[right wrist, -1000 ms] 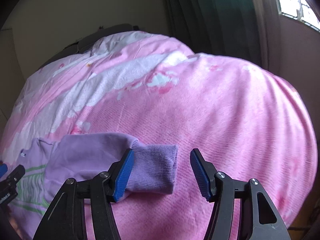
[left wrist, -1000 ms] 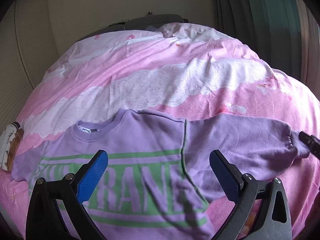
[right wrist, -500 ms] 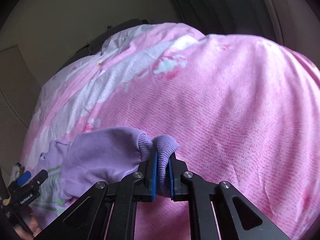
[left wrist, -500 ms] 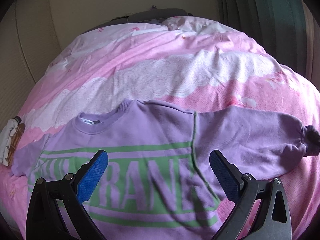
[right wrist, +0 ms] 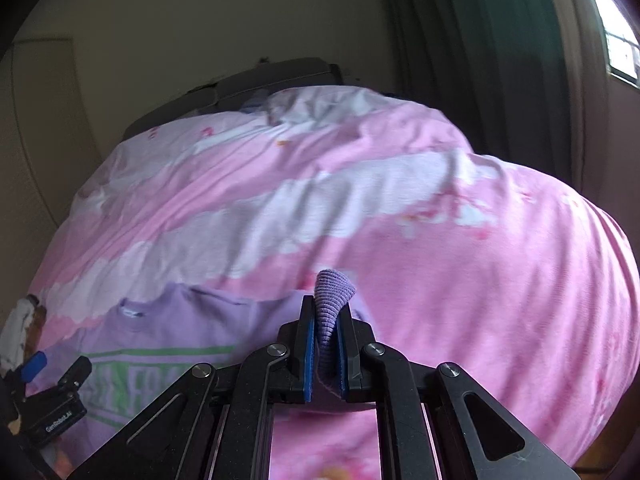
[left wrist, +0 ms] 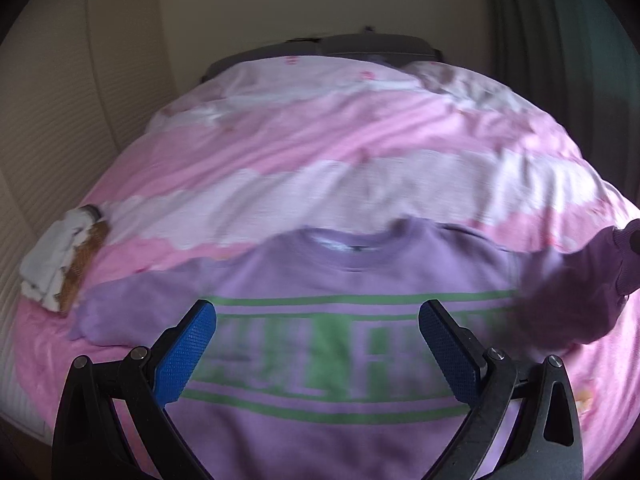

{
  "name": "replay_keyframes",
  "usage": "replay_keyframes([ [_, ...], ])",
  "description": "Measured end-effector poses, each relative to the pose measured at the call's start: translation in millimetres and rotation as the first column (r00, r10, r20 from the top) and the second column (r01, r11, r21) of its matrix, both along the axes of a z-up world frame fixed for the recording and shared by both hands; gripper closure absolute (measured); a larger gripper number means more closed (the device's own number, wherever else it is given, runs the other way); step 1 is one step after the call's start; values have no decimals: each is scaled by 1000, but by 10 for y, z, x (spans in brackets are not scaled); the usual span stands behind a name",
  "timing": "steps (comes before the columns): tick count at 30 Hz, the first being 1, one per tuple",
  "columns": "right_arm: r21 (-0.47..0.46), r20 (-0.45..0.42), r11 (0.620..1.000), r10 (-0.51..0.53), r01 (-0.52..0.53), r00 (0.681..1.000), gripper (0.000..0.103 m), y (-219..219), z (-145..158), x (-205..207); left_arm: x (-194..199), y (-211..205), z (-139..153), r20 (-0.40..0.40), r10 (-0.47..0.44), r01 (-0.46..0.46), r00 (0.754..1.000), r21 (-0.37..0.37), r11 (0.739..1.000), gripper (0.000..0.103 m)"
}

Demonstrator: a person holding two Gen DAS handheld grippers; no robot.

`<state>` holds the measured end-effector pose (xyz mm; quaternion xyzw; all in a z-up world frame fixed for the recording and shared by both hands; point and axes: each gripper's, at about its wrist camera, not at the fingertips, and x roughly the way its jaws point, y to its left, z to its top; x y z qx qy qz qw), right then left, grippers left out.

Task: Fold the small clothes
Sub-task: 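Grasp the sweatshirt cuff with the right gripper and fold the sleeve across the body, then release the folded sleeve and move the right gripper toward the other sleeve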

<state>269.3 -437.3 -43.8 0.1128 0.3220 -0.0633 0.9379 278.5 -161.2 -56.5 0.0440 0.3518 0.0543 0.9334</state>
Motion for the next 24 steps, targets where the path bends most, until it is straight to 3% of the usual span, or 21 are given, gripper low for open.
replay_keyframes([
  [9,-117,-45,985,123,-128,991,93,1763,-135,416,-97,1390,-128,-60,156,-157,986,0,988,0],
  [14,-250,-125,949,164,-191,979,93,2736,-389,694,-203,2001,-263,-88,226,-228,970,-13,974,0],
  [19,-341,-210,917,140,-207,968,93,3325,-754,855,-256,2349,-373,-116,258,-263,959,-30,964,0],
  [24,-376,-216,911,90,-168,972,88,3500,-890,870,-262,2404,-432,-124,239,-244,963,-21,970,0],
])
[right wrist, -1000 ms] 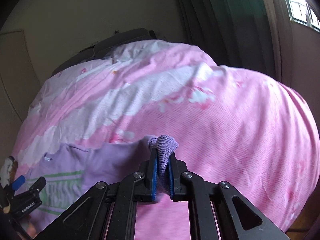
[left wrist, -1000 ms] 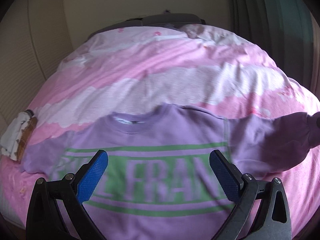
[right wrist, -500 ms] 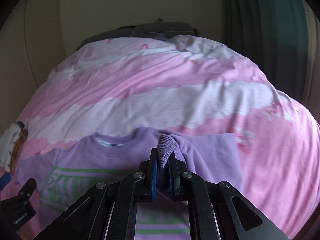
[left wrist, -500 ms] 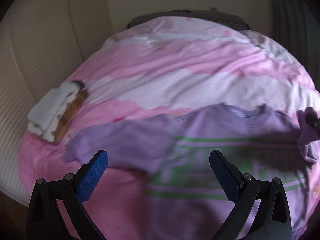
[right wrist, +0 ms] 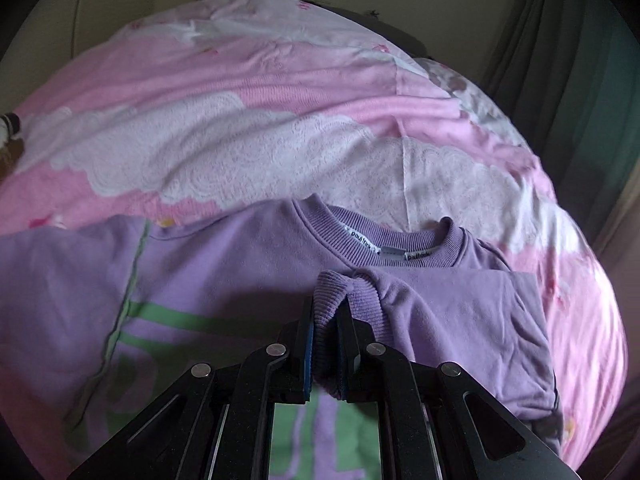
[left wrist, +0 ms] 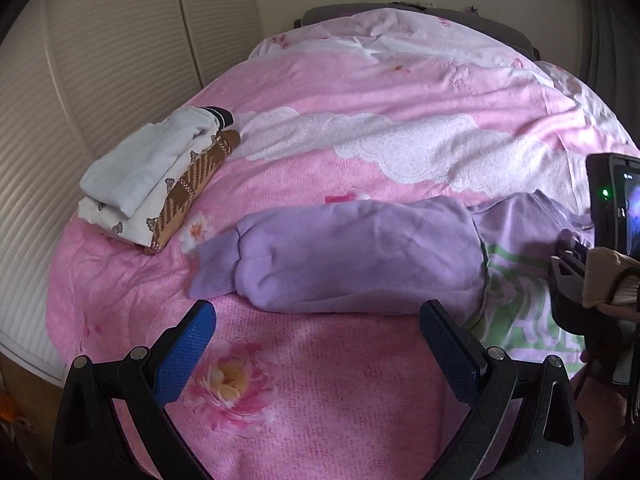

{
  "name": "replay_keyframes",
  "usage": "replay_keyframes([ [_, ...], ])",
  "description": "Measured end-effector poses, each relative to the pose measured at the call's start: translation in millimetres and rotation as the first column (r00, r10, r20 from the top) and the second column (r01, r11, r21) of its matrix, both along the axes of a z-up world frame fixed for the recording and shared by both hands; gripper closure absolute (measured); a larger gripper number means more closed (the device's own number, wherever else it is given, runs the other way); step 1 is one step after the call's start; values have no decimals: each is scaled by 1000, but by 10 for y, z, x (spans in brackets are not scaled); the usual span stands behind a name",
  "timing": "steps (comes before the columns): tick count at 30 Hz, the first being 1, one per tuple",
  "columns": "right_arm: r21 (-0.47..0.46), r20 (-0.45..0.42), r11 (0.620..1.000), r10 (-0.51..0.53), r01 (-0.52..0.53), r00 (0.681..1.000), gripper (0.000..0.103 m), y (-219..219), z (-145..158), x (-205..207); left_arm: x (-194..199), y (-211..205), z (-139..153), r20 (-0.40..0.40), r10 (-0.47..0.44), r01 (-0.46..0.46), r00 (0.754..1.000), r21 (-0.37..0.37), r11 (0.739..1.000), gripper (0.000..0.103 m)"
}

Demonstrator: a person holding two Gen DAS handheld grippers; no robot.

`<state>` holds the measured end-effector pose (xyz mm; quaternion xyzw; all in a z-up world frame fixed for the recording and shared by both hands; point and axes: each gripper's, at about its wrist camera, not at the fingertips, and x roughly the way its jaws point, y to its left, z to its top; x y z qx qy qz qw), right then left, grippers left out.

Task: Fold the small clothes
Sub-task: 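Release the folded sleeve and move the right gripper toward the other sleeve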

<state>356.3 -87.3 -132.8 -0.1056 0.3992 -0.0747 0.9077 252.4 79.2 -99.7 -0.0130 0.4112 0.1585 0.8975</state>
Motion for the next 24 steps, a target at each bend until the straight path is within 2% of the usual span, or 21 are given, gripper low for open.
replay_keyframes([
  [1,4,-2,1000,18,-18,1000,83,55,-4,-20,0,3,-9,0,-5,5,1000,1,1000,0],
  [3,-11,2,999,51,-51,999,60,159,-1,-72,9,19,-22,-2,-5,5,1000,0,1000,0],
  [4,-16,9,997,71,-71,997,57,208,3,-102,7,30,-28,-3,-3,3,1000,-3,1000,0],
  [8,65,7,988,139,-139,990,57,312,40,-211,-9,57,-42,-8,8,-8,1000,-6,1000,0],
  [11,130,39,976,169,-173,985,57,288,133,-319,-46,61,-25,-6,14,-14,1000,-5,1000,0],
  [17,196,146,974,85,-113,986,57,-118,388,-482,-39,-50,31,11,6,-6,1000,-3,1000,0],
  [21,222,98,973,44,-65,994,57,-362,287,-344,9,-178,26,10,-13,13,1000,-2,1000,0],
  [24,249,28,966,62,-67,998,61,-407,93,-231,20,-229,-5,4,-20,20,1000,5,1000,0],
])
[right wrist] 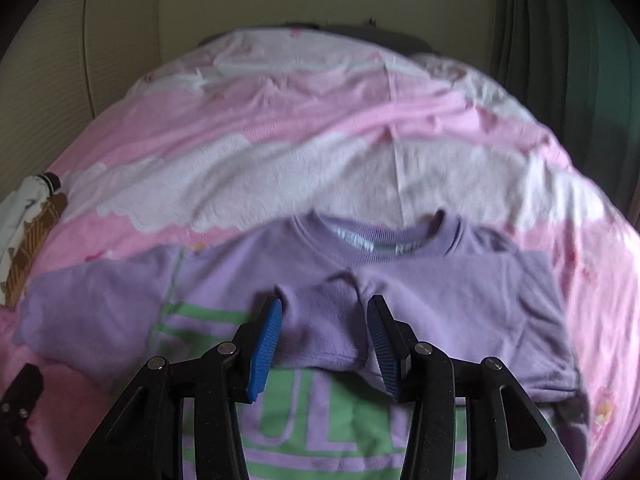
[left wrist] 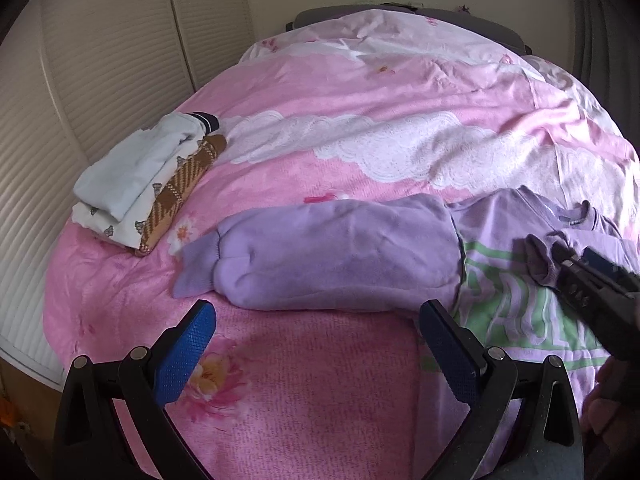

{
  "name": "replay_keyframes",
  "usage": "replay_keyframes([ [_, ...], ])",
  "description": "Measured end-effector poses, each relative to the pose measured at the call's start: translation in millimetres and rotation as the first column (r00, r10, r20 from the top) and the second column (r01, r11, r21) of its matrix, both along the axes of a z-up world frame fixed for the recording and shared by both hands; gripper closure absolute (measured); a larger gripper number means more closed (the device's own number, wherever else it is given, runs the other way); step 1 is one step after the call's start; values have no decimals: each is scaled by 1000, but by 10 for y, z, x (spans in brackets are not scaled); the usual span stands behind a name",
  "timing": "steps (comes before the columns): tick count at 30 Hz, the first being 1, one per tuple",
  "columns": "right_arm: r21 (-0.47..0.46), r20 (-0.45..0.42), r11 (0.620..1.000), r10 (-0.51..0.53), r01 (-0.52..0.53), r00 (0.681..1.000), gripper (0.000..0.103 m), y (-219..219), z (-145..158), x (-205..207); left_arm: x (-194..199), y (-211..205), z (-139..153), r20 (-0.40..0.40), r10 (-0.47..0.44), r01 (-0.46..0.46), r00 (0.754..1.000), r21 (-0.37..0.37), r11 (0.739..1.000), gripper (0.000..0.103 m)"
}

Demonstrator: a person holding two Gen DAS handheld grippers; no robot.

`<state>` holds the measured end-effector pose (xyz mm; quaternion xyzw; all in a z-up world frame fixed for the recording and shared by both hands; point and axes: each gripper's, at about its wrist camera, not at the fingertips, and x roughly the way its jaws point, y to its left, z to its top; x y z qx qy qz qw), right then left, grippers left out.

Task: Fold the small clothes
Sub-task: 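Release the folded sleeve and move the right gripper toward the other sleeve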

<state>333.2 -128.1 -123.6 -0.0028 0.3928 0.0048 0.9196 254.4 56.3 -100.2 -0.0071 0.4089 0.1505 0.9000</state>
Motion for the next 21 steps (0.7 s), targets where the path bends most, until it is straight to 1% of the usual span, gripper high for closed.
replay_keyframes([
  [2,5,-64,999,51,-51,997,61,82,-167,47,7,0,-32,-9,-3,4,1000,2,1000,0],
  [3,-29,-82,997,70,-73,994,61,166,-246,53,11,15,-52,-15,-1,1,1000,3,1000,0],
  [5,-86,-77,992,81,-88,994,61,272,-307,25,3,52,-76,-21,3,-3,1000,4,1000,0],
  [6,-98,-74,991,80,-87,994,61,301,-308,8,-3,83,-85,-22,7,-7,1000,5,1000,0],
  [10,-79,-20,996,42,-43,999,61,349,-150,-106,-53,293,-120,-18,23,-23,1000,-3,1000,0],
  [12,-85,6,995,56,-55,998,61,441,-60,-188,-79,421,-146,-17,32,-32,999,-8,999,0],
  [15,-94,33,991,96,-92,995,61,667,61,-331,-127,677,-203,-20,48,-48,999,-40,998,0],
  [17,-86,39,990,113,-109,993,61,800,111,-406,-171,836,-232,-14,53,-53,999,-63,997,0],
  [21,-53,44,989,140,-137,989,60,1020,173,-528,-253,1124,-272,1,47,-47,999,-85,995,0],
])
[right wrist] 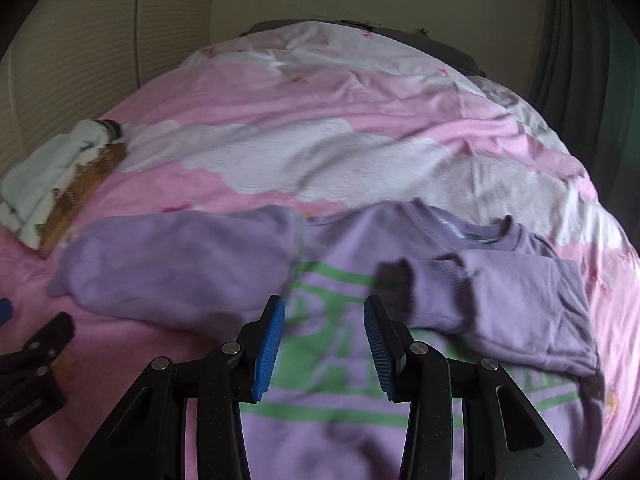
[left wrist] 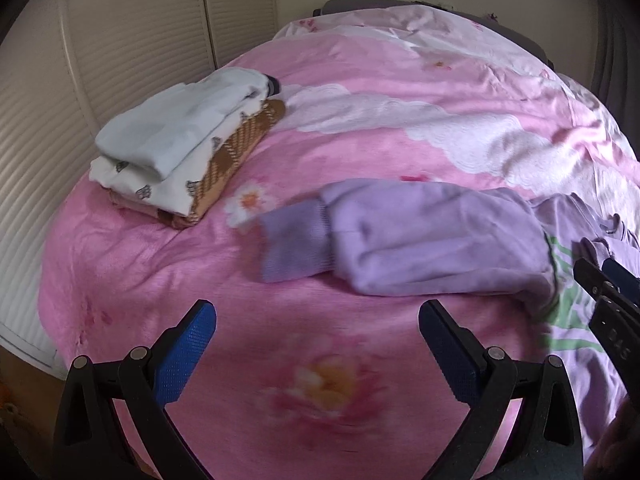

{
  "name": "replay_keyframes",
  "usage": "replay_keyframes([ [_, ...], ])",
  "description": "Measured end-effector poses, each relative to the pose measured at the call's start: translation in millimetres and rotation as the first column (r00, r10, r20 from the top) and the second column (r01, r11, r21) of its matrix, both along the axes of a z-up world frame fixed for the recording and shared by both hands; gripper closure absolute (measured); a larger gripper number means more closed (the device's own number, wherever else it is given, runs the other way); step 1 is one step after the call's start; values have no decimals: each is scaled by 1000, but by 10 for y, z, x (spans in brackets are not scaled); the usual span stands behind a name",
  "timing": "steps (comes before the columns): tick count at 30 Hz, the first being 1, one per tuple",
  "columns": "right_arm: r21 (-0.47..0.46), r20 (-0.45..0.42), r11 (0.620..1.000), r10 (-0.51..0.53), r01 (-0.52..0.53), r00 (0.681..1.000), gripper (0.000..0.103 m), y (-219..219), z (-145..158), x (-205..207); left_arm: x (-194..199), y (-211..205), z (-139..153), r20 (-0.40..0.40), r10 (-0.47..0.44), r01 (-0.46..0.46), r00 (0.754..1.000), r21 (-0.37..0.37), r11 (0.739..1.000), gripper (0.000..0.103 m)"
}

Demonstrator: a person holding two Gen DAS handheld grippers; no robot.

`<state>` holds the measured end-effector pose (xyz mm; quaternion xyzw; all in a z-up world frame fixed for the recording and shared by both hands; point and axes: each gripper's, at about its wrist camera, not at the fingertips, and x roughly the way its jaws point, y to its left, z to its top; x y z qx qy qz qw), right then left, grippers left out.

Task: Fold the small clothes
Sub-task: 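Release the folded sleeve and move the right gripper toward the other sleeve, then grasp the other sleeve cuff with the left gripper and fold it across the body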

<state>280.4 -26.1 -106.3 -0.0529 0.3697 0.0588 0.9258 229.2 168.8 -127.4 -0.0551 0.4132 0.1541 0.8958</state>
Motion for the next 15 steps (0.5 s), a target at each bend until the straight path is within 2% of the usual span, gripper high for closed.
replay_keyframes([
  [4,6,16,1000,14,-14,1000,50,171,38,-110,-22,261,-49,22,-10,10,1000,-39,999,1],
  [7,6,21,1000,18,-18,1000,49,268,36,-162,12,432,-109,36,-13,16,999,-93,996,11],
  [9,12,21,1000,17,-17,1000,48,310,30,-180,69,509,-162,40,-22,27,999,-138,990,25],
  [11,18,23,1000,13,-14,1000,48,340,22,-192,140,557,-214,43,-37,45,998,-190,981,34],
  [15,33,19,999,8,-9,1000,48,374,8,-201,254,635,-274,82,-36,55,996,-238,970,36],
])
